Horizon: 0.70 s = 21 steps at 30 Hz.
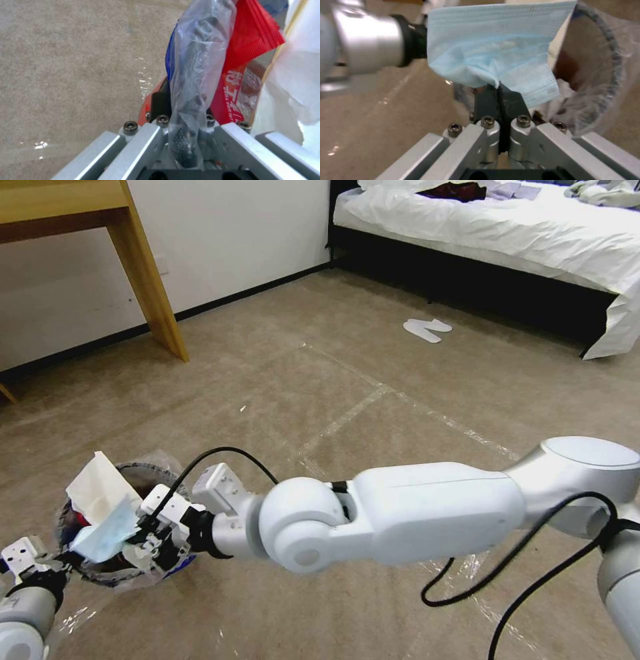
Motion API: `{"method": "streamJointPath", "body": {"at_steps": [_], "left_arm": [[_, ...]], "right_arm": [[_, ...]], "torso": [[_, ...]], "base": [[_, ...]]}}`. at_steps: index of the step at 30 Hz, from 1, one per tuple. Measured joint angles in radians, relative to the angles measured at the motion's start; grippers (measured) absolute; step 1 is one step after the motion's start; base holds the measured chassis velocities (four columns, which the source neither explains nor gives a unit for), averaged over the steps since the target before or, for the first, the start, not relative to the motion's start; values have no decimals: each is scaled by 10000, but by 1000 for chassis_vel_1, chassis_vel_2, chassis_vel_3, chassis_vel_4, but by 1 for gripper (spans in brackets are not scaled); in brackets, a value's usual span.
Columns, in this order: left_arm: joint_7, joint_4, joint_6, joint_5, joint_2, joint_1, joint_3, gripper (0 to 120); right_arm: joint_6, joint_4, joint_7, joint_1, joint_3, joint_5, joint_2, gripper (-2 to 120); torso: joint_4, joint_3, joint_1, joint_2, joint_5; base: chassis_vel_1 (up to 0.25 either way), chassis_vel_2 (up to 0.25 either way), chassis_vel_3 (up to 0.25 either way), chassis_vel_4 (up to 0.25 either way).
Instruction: Pick up the trash bin and place the garbage on the floor into it.
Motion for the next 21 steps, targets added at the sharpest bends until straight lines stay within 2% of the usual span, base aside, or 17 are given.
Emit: {"method": "streamJointPath", "body": {"at_steps": [3, 13, 15, 21], "left_arm": [[5, 3, 0, 7, 1, 16, 4, 0], [12, 16, -6, 8, 5, -6, 8, 0], [35, 26, -17, 8, -12, -8, 8, 0], [70, 23, -29, 11, -39, -17, 28, 0]], "right_arm": [[-264, -569, 99, 47, -152, -130, 308, 0], [-318, -1473, 122, -34, -393, -313, 1138, 0], [-361, -2204, 79, -30, -628, -548, 1602, 0], [-406, -3122, -1, -8, -804, -803, 2142, 0]], "torso": [[0, 0, 0, 0, 0], [0, 0, 0, 0, 1], [0, 0, -1, 0, 0], [1, 0, -1, 0, -1]], "base": [[0, 0, 0, 0], [0, 0, 0, 0], [0, 0, 0, 0], [0, 0, 0, 0]]}}
